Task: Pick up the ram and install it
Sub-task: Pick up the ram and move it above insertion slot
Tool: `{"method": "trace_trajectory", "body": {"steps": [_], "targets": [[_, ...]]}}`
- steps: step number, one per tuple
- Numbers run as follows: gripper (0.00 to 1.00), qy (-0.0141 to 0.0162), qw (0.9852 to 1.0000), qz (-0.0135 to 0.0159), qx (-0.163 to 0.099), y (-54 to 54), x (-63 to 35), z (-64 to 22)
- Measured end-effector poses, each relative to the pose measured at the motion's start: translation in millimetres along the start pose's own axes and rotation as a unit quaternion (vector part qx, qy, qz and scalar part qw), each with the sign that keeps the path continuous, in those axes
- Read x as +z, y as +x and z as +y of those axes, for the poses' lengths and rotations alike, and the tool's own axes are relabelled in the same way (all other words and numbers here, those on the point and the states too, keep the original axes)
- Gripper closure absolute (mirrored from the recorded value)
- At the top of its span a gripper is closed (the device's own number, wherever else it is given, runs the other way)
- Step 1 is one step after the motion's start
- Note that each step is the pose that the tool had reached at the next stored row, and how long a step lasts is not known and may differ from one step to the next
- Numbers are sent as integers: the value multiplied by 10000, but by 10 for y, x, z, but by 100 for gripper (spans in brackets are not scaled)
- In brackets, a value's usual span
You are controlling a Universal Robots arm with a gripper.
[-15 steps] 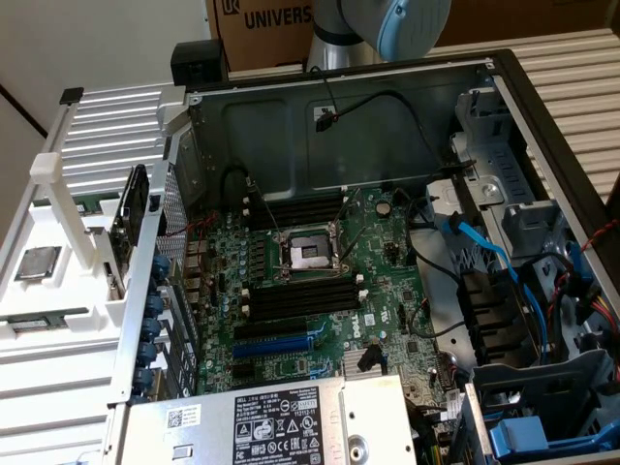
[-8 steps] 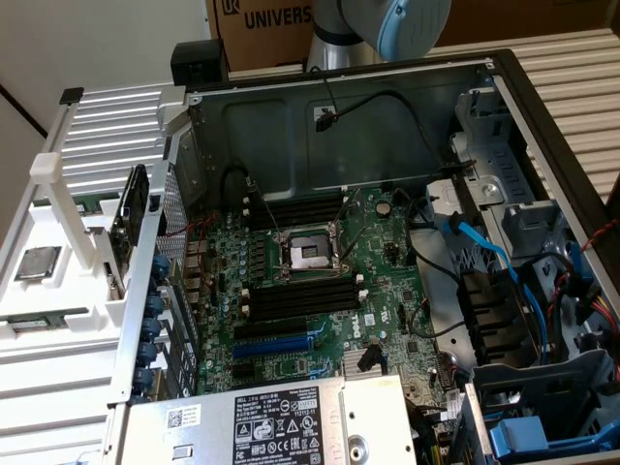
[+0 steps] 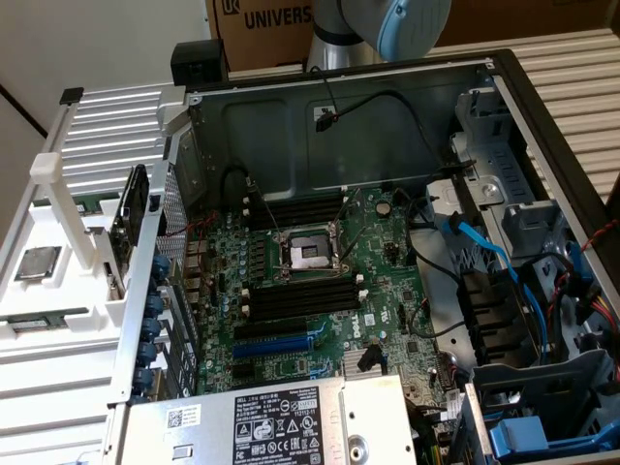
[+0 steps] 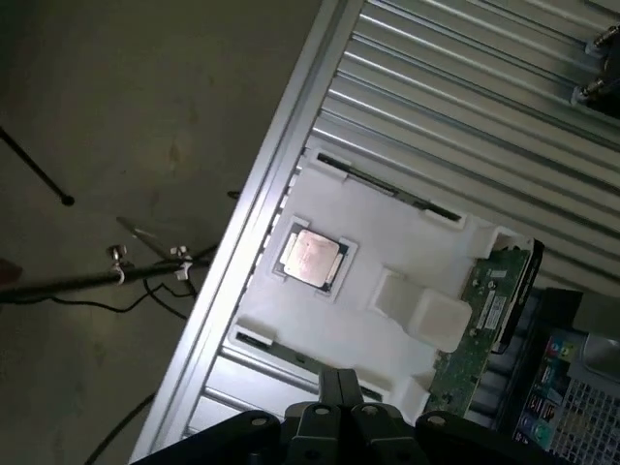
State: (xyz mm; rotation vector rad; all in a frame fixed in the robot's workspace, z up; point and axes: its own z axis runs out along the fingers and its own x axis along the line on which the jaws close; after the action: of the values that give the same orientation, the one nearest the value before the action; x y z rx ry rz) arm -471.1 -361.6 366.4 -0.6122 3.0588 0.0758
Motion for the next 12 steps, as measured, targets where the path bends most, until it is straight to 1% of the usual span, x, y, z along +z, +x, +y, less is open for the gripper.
{"method": "trace_trajectory", "body": {"steps": [3, 6, 9, 12], "targets": [[90, -8, 9997, 11, -260, 1, 1, 0], [90, -16, 9986, 22, -532, 1, 1, 0], [90, -25, 9967, 35, -809, 1, 1, 1], [90, -33, 9941, 47, -1080, 1, 0, 0]]}}
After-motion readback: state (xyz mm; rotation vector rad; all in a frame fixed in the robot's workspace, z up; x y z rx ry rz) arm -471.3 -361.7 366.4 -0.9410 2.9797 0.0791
